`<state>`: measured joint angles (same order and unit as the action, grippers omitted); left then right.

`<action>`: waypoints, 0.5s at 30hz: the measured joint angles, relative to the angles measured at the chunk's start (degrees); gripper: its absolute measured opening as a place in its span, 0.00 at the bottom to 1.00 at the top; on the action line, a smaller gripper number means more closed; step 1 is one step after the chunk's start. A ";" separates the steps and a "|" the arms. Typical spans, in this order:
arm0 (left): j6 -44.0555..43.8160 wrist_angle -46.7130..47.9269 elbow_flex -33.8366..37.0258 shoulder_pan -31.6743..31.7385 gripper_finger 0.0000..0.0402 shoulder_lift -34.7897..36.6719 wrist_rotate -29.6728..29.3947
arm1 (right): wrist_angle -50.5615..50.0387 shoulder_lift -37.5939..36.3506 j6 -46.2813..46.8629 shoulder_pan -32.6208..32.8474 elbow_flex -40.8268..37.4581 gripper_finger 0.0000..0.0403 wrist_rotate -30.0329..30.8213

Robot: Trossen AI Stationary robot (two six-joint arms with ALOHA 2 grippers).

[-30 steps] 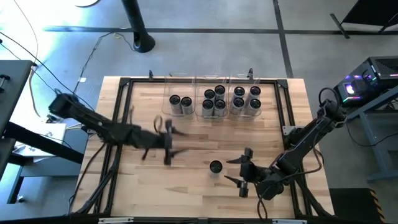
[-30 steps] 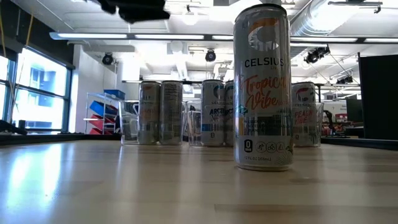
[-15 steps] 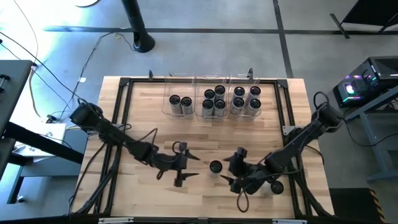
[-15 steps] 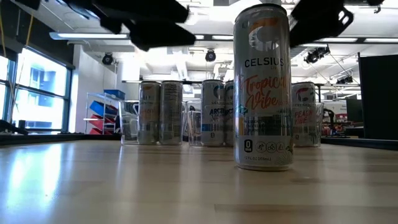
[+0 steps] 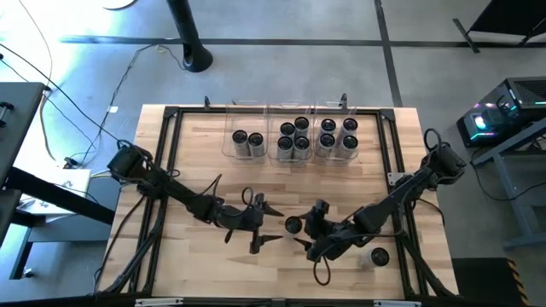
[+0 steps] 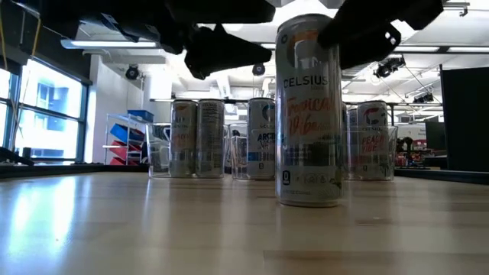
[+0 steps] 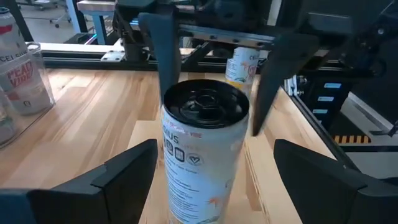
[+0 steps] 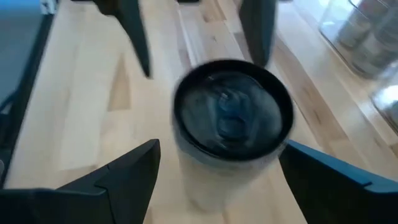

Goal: Sort soda cans
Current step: Put the top white-yellow soda can into the left transparent bin

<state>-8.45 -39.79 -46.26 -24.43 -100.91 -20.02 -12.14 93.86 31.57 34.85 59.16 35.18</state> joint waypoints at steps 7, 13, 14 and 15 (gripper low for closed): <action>0.00 -3.32 0.00 0.05 0.79 -2.05 0.01 | 3.69 0.54 -3.43 -1.93 0.02 0.79 -1.19; 0.33 -3.44 0.00 0.05 0.79 -2.11 -0.21 | 3.67 1.07 -3.45 -3.22 0.02 0.64 -1.27; 0.92 -3.18 0.00 0.03 0.79 -2.07 -0.38 | 3.82 1.07 -3.45 -3.40 0.02 0.61 -1.23; 1.56 -2.37 0.00 -0.12 0.79 -1.66 -0.43 | 4.19 1.07 -3.56 -3.62 0.02 0.58 -1.29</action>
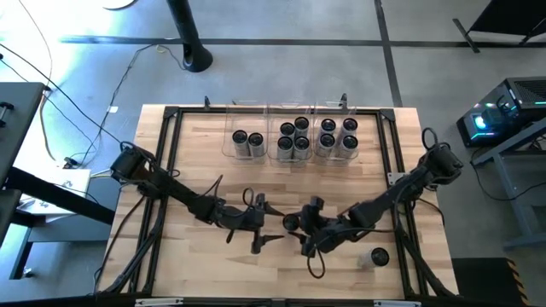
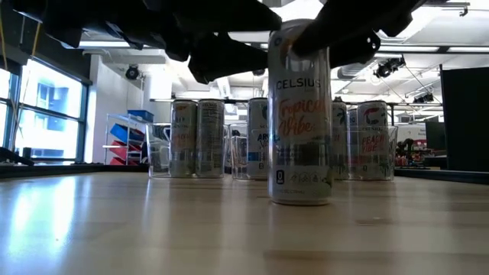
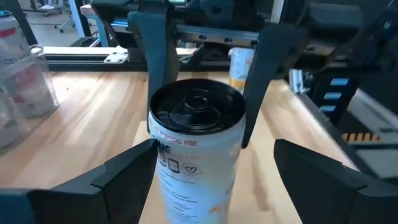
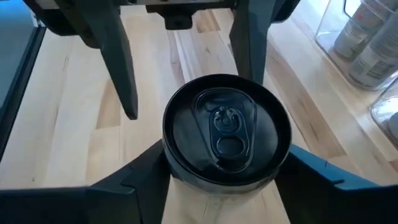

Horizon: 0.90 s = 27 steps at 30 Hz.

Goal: Sort soda cans
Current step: Put the top white-yellow soda can into the left transparent bin

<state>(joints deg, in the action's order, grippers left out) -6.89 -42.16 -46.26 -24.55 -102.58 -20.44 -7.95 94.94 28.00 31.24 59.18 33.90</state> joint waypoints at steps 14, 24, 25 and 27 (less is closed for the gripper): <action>-7.70 38.64 0.00 -6.59 0.79 20.90 -18.27 | 22.07 6.99 -10.55 -9.82 -0.05 0.56 -9.33; -15.53 42.21 2.64 -9.35 0.79 22.33 -23.47 | 27.04 8.81 -11.61 -14.07 0.00 0.56 -14.48; -15.57 42.13 2.64 -9.54 0.79 21.97 -23.85 | 27.27 8.81 -11.61 -14.07 0.00 0.56 -15.01; -15.55 41.01 2.64 -9.68 0.79 21.21 -23.94 | 25.71 8.81 -11.59 -14.01 0.92 0.56 -15.46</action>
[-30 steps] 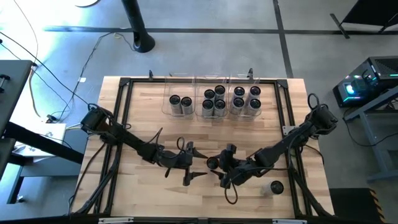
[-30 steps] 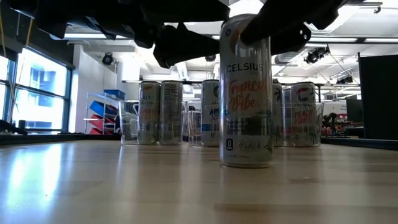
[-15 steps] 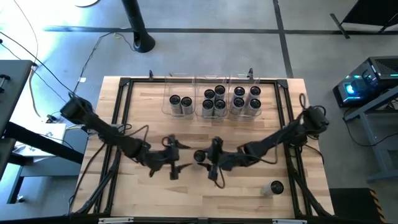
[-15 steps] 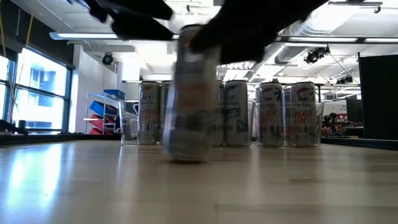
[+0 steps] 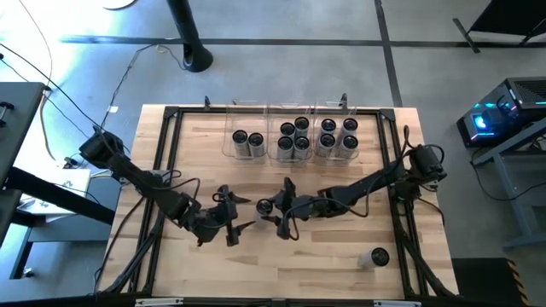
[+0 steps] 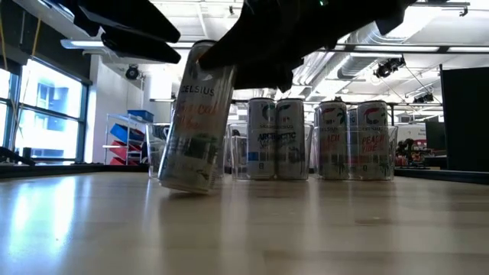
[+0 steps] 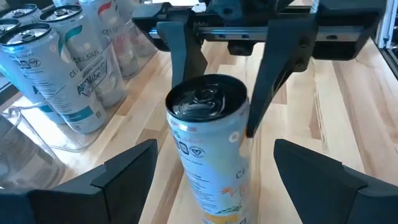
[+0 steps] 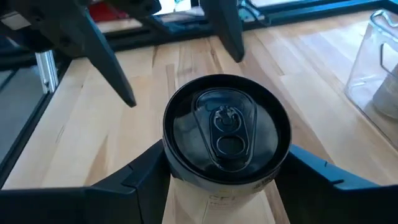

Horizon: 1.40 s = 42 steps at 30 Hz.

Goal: Sort soda cans
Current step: Put the top white-yellow soda can into the left transparent bin

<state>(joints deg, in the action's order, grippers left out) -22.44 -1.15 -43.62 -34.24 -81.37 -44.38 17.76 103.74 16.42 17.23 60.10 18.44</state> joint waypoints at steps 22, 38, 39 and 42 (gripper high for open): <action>0.03 -5.40 0.02 0.45 0.79 -3.69 -5.30 | -17.55 0.00 -1.95 0.73 7.76 0.70 5.36; 0.57 -6.43 0.02 0.46 0.79 -3.69 -5.27 | -17.54 -2.83 -4.91 2.82 7.86 0.71 8.06; 0.57 -6.51 0.02 0.46 0.79 -3.69 -5.27 | -17.58 -2.84 -4.91 2.84 7.87 0.71 8.34; 0.57 -6.49 0.02 0.46 0.79 -3.69 -5.27 | -17.98 -2.84 -4.84 2.82 7.77 0.72 8.31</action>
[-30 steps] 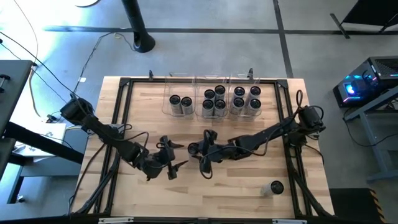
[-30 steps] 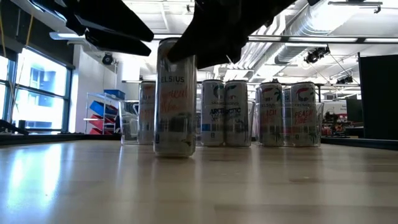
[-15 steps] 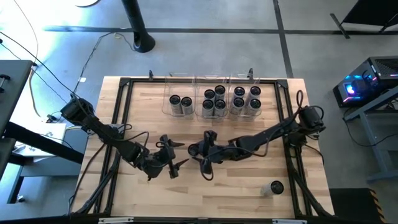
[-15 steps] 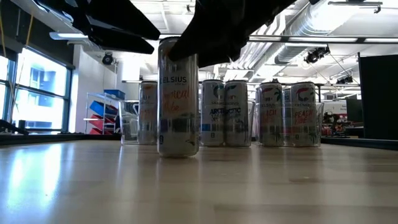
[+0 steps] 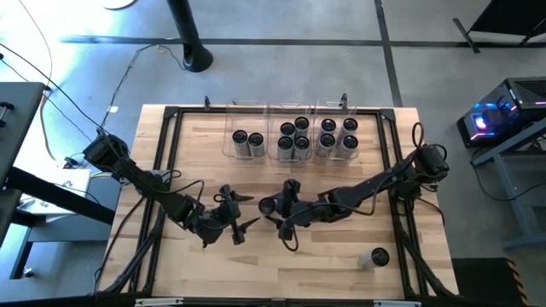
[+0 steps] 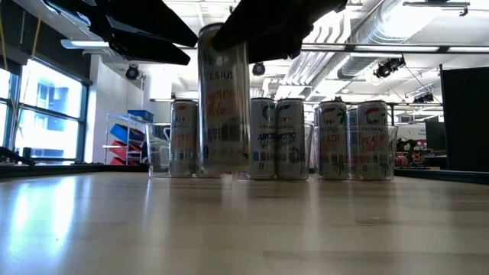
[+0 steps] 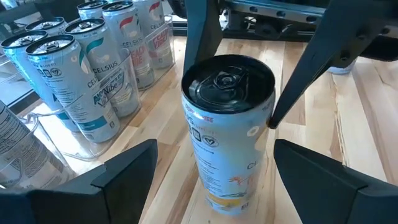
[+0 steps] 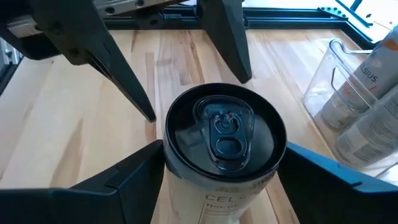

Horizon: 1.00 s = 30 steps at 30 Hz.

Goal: Sort soda cans
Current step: Put the top white-yellow soda can into the left transparent bin

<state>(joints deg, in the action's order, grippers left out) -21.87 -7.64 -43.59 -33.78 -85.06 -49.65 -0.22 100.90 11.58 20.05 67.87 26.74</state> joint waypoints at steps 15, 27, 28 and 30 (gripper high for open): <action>-0.02 0.08 0.01 0.00 0.79 0.04 0.03 | -0.30 0.69 1.32 -0.55 -0.17 0.72 -3.04; -0.03 0.25 0.00 0.03 0.79 -0.04 1.67 | 0.59 -1.97 -2.36 0.61 0.26 0.72 3.25; 0.25 -0.06 0.00 0.19 0.79 -0.26 1.65 | -0.19 -3.09 -2.70 1.16 0.30 0.72 3.82; 1.27 -0.16 0.00 0.75 0.79 -0.78 1.75 | -2.32 -5.51 -2.99 2.66 0.34 0.72 6.10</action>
<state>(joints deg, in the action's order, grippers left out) -20.60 -7.80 -43.59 -33.03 -85.84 -47.90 -2.54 95.39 8.59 22.71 68.21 32.84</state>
